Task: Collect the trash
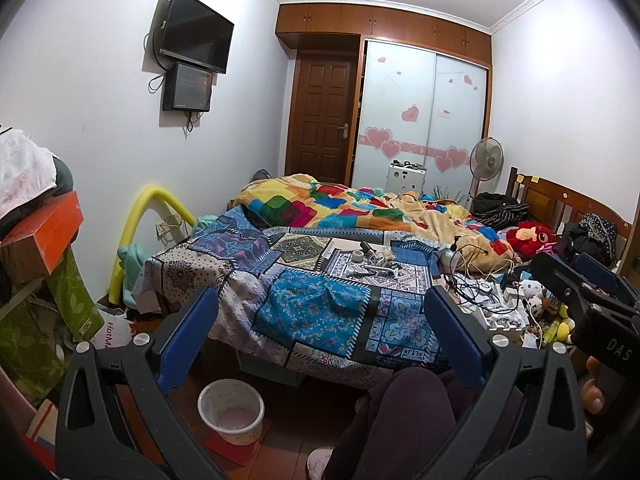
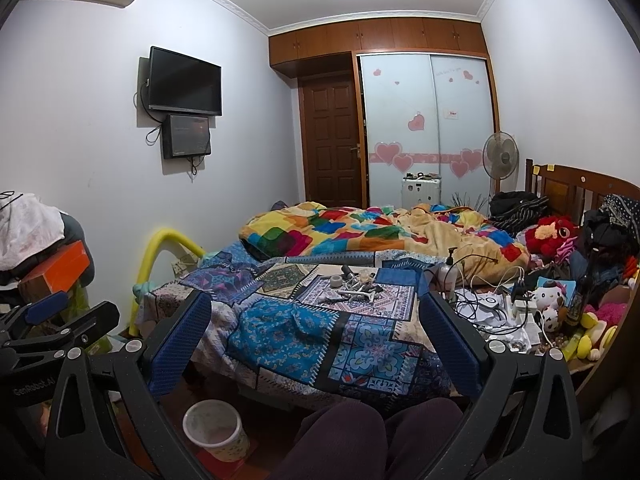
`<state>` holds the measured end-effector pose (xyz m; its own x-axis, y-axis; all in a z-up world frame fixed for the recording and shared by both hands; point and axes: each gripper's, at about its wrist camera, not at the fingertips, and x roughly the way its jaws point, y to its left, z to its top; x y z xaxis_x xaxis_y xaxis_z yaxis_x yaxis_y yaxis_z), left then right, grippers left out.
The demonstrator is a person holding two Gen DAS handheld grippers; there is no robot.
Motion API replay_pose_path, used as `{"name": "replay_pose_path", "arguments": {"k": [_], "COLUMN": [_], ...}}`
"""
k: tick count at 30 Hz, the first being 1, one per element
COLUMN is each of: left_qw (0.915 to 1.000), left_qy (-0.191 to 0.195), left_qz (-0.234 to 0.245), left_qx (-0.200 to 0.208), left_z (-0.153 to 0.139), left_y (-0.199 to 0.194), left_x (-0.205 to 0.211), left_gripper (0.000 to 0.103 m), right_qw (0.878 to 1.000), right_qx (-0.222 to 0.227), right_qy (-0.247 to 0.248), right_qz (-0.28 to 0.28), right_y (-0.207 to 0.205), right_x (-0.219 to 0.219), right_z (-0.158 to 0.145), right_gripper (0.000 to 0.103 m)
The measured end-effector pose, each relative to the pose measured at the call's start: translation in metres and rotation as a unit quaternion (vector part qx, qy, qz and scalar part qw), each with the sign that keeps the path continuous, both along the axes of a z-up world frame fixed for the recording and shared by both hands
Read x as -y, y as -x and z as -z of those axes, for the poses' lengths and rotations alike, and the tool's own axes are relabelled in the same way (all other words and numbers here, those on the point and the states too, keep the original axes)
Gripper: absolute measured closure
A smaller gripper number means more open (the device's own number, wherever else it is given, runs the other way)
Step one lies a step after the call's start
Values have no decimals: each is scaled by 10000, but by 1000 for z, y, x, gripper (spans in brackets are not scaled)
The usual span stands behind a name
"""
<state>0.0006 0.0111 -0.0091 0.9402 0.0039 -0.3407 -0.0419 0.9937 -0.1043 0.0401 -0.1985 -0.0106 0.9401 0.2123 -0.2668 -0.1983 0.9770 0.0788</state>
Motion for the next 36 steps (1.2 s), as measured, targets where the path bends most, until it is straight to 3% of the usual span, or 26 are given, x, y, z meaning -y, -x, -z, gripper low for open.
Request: {"name": "replay_pose_path", "arguments": {"k": [36], "left_qw": [10000], "left_qy": [-21], "left_qz": [-13], "left_qx": [-49], "left_z": [4], "left_y": [0], "left_x": [1], "left_gripper": [0], "right_qw": [10000], "right_qx": [-11], "right_qy": [-29], "right_qz": [-50], "right_y": [3], "right_x": [-11], "right_z": [-4], "right_gripper": [0]}}
